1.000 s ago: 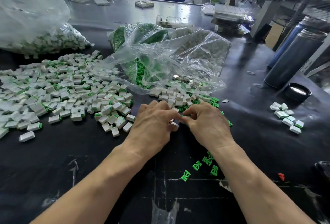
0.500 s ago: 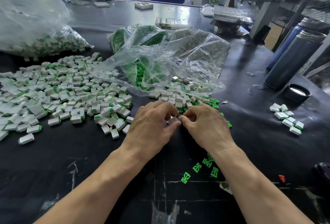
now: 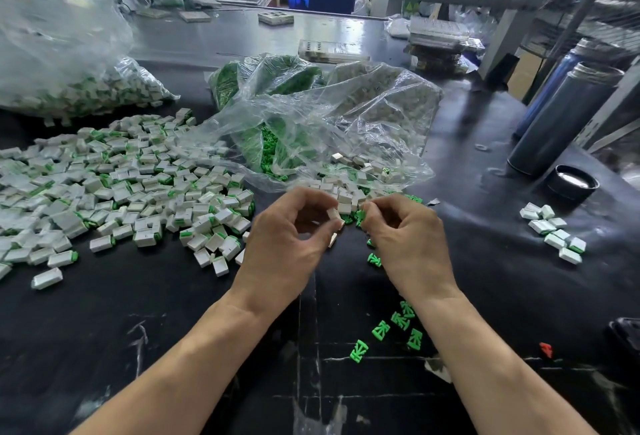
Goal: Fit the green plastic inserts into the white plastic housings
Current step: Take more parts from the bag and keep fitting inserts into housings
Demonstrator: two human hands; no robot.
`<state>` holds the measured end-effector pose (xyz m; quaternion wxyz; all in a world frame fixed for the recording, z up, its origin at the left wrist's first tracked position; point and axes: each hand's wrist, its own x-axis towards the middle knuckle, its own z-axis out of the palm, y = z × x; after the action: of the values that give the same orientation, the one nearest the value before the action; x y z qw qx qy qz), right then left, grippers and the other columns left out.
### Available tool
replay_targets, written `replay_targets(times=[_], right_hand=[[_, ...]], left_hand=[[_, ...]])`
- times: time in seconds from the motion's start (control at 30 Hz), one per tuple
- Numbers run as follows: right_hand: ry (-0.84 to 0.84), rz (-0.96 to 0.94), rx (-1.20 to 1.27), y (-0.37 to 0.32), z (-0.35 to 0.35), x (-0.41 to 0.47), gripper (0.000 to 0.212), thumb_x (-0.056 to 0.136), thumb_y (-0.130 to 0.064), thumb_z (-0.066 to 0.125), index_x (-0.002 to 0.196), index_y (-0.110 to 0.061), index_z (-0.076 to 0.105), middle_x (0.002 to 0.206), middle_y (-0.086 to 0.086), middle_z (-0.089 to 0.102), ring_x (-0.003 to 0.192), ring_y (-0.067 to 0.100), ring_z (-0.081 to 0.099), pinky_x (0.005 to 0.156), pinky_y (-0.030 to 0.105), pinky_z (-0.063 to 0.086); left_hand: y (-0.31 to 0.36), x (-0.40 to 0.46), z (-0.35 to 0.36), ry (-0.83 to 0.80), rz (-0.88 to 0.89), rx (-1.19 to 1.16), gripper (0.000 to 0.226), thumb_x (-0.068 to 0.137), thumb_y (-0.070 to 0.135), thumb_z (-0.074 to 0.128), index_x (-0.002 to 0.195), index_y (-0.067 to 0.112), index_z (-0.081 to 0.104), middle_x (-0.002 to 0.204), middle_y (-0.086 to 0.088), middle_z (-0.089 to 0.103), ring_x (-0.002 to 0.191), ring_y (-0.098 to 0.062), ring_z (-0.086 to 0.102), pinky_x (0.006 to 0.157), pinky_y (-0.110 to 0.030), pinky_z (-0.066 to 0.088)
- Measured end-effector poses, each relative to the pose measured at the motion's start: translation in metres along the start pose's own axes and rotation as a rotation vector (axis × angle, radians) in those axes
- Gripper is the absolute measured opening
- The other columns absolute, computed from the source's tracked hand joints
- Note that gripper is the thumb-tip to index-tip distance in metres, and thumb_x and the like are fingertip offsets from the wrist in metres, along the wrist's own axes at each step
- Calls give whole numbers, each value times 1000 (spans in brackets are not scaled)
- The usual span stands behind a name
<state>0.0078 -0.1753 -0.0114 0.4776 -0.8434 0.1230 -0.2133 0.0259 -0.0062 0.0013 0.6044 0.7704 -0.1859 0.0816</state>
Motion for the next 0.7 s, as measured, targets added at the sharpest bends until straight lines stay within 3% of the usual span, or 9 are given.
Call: replay_targets(times=[0.13, 0.2, 0.37, 0.47, 0.7], right_hand=[[-20, 123, 438, -10, 5, -7, 11, 101, -15, 65, 93, -18, 73, 70, 0, 74, 53, 9, 58, 45, 28, 48], [-46, 131, 563, -15, 7, -10, 9, 102, -10, 64, 96, -10, 71, 70, 3, 74, 52, 10, 59, 42, 24, 48], [-96, 79, 600, -20, 9, -15, 12, 98, -2, 67, 96, -13, 71, 77, 10, 76, 59, 15, 66, 51, 26, 55], [-121, 43, 600, -22, 10, -16, 13, 95, 1, 70, 97, -12, 71, 80, 12, 77, 61, 16, 69, 55, 26, 57], [-156, 7, 609, -21, 10, -18, 12, 95, 2, 69, 99, -9, 71, 77, 7, 77, 60, 14, 68, 55, 24, 56]], left_hand=[[-1, 4, 2, 12, -167, -314, 27, 88, -4, 74, 110, 11, 72, 100, -8, 77, 94, -22, 75, 87, -26, 59], [0, 5, 2, 31, -262, -483, 25, 89, -5, 71, 110, 8, 73, 98, -12, 78, 92, -23, 76, 81, -24, 60], [0, 5, 2, 36, -368, -675, 18, 87, 9, 71, 104, 5, 73, 94, -17, 77, 88, -29, 76, 72, -26, 61], [0, 5, 2, 36, -386, -678, 18, 77, 21, 74, 93, 11, 77, 91, -15, 77, 76, -19, 70, 68, -24, 59], [-1, 3, 3, 32, -406, -643, 4, 87, 14, 72, 86, 14, 76, 79, -2, 74, 63, -8, 61, 56, -19, 50]])
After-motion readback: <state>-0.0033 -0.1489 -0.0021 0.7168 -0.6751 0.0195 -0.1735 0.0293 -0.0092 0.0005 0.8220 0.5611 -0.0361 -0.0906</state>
